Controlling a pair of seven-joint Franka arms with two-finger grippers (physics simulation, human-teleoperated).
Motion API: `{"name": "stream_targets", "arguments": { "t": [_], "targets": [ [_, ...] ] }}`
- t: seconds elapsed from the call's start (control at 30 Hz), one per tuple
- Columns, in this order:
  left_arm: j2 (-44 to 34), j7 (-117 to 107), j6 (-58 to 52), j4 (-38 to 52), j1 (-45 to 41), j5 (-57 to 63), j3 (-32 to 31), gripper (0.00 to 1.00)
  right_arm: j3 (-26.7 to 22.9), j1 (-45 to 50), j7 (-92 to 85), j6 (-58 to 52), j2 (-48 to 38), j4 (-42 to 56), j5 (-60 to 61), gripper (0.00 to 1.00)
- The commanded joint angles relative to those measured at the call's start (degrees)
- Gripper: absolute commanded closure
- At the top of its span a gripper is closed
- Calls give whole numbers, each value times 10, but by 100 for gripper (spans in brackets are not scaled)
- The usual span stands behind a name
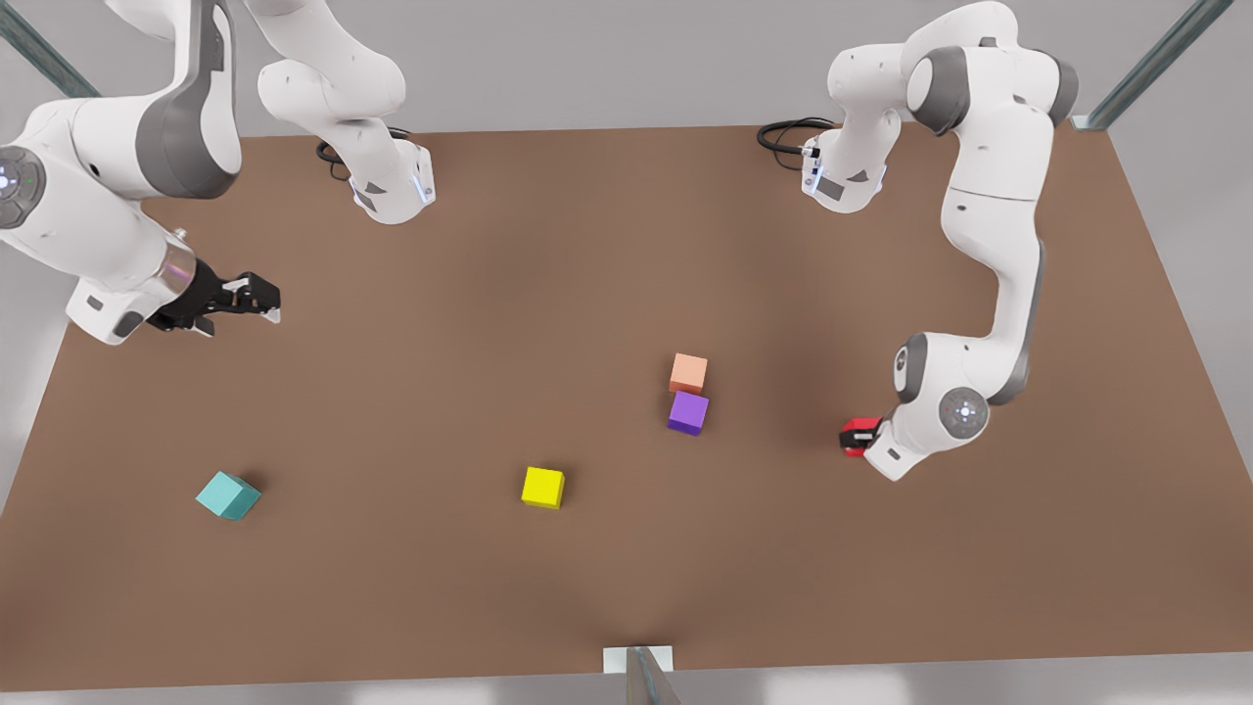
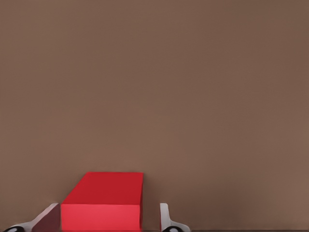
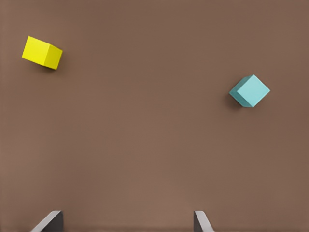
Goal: Pick up red wooden cube and pass to hand red wooden cube and place in blue wooden cube
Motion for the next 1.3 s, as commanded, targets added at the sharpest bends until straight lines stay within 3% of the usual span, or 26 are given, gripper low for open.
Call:
{"name": "stream_targets", "arguments": {
  "t": [0.0, 0.4, 0.43, 0.47, 0.5, 0.77, 0.83, 0.9, 0.93, 1.0, 1.07, 1.27],
  "targets": [
    [-1, 5, 13, -11, 0, 1, 0, 0, 1, -2, -16, 0, 1, -2, 1, 0],
    [24, 5, 75, -27, 0, 1, 2, 2, 1, -2, -16, 0, 2, -8, 1, 0],
    [27, 5, 76, -27, 1, 2, 2, 6, 1, -2, -16, 0, 3, -8, 1, 0],
    [27, 5, 76, -27, 1, 1, 2, 20, 1, -2, -16, 1, 3, -8, 1, 0],
    [27, 5, 76, -26, 1, 1, 2, 24, 1, -3, -16, 1, 3, -8, 1, 0],
    [20, -4, 66, -7, 4, -36, -11, 31, 1, -3, -16, 1, 4, -13, 2, 0],
    [17, -4, 12, 34, 9, -113, -48, 31, 1, -2, -15, 1, 4, -13, 5, 0],
    [18, -116, -207, 188, 4, -155, -117, 31, 1, -2, -15, -2, 13, -9, 14, 0],
    [26, -153, -241, 229, 4, -190, -150, 31, 1, -2, -15, -2, 14, -9, 14, 0],
    [35, -154, -227, 255, 4, -332, -191, 31, 3, 2, -15, -2, 22, -4, 15, 0],
    [69, -128, -174, 300, 4, -388, -240, 31, 5, 4, -16, 1, 30, -2, 26, 0],
    [175, 149, -105, 361, 1, -597, -306, 31, 14, 30, -101, -2, 204, 112, 301, 0]
  ]
}}
